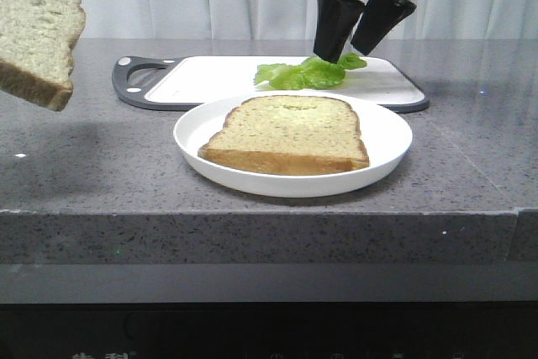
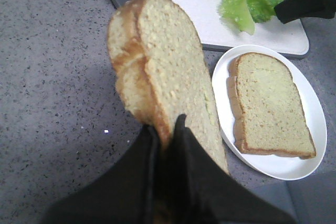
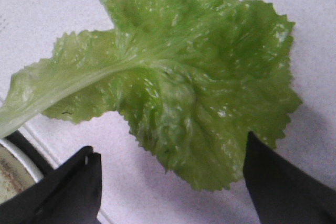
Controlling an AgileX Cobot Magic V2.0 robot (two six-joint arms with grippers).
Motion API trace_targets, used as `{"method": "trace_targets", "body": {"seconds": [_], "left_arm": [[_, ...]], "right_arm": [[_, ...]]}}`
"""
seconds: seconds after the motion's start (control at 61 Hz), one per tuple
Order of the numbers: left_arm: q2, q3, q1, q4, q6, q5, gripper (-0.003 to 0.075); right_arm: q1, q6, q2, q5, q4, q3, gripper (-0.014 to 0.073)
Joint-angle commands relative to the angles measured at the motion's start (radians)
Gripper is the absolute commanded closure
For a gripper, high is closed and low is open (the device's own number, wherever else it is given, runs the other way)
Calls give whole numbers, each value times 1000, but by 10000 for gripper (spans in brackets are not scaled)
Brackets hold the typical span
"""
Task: Left arm grabs bread, right arm adds lettuce
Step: 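Lower the right gripper onto the lettuce leaf on the cutting board and grasp it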
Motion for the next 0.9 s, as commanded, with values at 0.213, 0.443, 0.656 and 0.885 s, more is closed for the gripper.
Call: {"method": "trace_targets", "body": {"seconds": [0.213, 0.443, 0.656, 0.885], "left_arm": [[-6, -27, 1, -30, 0, -62, 739], [-6, -27, 1, -30, 0, -62, 739], [-6, -27, 1, -30, 0, -62, 739], [-6, -27, 1, -30, 0, -62, 739]], "right_arm": [[6, -13, -37, 2, 33, -56, 46], [9, -13, -37, 20, 35, -56, 129], [9, -13, -36, 29, 33, -56, 129], [9, -12, -36, 40, 32, -56, 129]]}}
